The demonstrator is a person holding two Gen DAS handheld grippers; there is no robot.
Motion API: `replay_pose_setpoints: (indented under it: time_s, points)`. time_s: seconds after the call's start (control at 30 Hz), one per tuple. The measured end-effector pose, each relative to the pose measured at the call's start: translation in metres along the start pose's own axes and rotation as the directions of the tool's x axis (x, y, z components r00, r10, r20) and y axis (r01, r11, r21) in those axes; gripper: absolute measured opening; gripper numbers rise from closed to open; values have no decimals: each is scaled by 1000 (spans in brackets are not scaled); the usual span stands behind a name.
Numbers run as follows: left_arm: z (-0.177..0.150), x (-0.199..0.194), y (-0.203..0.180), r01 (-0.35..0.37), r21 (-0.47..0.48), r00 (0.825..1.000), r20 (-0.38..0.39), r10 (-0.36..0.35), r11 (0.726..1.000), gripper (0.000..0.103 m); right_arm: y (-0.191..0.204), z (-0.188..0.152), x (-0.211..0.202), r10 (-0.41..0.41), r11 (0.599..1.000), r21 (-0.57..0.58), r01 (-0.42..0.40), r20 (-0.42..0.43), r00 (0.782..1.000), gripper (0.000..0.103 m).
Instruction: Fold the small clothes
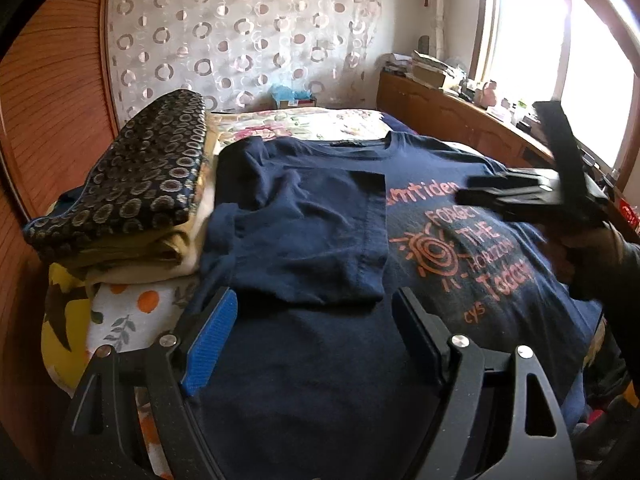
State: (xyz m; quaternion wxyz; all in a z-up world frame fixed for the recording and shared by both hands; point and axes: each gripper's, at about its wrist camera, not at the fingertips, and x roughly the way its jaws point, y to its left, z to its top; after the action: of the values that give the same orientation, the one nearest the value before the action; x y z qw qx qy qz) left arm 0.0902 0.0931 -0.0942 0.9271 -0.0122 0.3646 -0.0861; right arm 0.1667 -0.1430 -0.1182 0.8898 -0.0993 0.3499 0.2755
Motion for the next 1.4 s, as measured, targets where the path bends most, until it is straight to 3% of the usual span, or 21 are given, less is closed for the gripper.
replay_pose_setpoints:
  time_s: [0.27, 0.53, 0.73, 0.87, 1.03, 1.07, 1.1, 1.13, 1.27, 1.4]
  points:
    - [5, 12, -9, 13, 0, 1000, -20, -13, 1000, 80, -66, -57, -73, -138, 984, 111, 137, -2, 990, 53]
    - [8, 34, -24, 23, 37, 995, -93, -19, 999, 80, -138, -86, -114, -264, 928, 266, 260, -21, 964, 53]
    - [8, 50, -32, 22, 70, 988, -156, -11, 997, 80, -161, -102, -118, -273, 904, 316, 289, -94, 957, 53]
    - [12, 56, -34, 23, 73, 985, -171, -11, 997, 80, -154, -98, -112, -266, 902, 316, 294, -130, 955, 53]
    - [15, 65, -39, 24, 86, 982, -191, -7, 996, 80, -147, -88, -118, -252, 917, 281, 282, -140, 958, 40]
    - [15, 67, -41, 21, 91, 981, -192, -3, 996, 80, -149, -88, -120, -261, 917, 272, 290, -138, 955, 33]
    - [15, 67, -41, 18, 95, 981, -192, 1, 995, 80, -150, -83, -115, -262, 920, 265, 289, -134, 956, 13]
    - [16, 68, -42, 14, 100, 981, -192, 6, 995, 80, -152, -81, -113, -246, 927, 257, 273, -133, 960, 6]
    - [16, 69, -44, 3, 110, 983, -184, 17, 994, 82, -155, -74, -105, -271, 932, 214, 293, -127, 954, 3]
    - [16, 72, -46, 10, 114, 982, -189, 11, 993, 86, -171, -73, -116, -328, 908, 254, 335, -69, 942, 3]
